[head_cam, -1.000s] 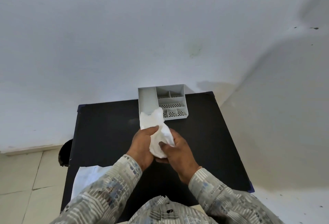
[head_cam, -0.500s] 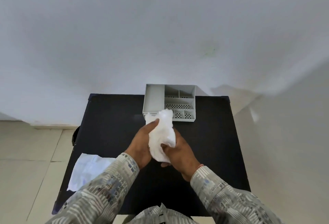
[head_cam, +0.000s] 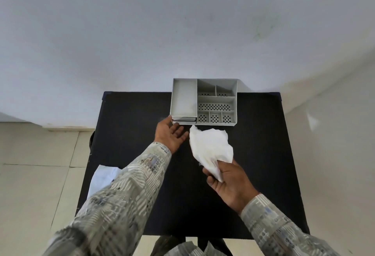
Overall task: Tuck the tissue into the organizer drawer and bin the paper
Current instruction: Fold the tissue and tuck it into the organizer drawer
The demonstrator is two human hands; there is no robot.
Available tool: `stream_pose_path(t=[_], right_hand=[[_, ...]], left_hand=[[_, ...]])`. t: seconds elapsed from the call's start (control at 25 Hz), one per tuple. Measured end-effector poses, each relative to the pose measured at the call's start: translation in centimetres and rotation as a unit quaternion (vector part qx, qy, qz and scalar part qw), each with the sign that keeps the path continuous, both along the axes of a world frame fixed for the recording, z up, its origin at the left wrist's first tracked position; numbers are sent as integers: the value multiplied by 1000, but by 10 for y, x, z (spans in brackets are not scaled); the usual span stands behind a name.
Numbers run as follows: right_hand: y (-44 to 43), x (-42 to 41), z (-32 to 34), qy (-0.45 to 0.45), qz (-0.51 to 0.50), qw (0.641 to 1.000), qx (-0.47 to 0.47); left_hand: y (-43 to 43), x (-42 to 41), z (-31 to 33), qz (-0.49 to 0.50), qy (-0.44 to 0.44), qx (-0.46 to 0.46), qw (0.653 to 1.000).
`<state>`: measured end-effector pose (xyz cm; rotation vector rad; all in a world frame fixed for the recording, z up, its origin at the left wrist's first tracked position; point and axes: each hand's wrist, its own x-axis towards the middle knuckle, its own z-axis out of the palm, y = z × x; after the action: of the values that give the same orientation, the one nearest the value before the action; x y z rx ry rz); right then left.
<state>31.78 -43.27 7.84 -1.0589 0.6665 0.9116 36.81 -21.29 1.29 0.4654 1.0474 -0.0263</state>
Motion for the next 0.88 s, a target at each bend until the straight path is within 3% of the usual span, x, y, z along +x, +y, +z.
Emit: stream_pose_path(t=[0.52,0.88], right_hand=[[-6,-26,-5,-6,-29,999,-19],[5,-25,-4,-27,-17,999,-38]], left_hand=[[7,-13,-39,-24,17,-27,999],[-20,-71,-64,-94,86,51,991]])
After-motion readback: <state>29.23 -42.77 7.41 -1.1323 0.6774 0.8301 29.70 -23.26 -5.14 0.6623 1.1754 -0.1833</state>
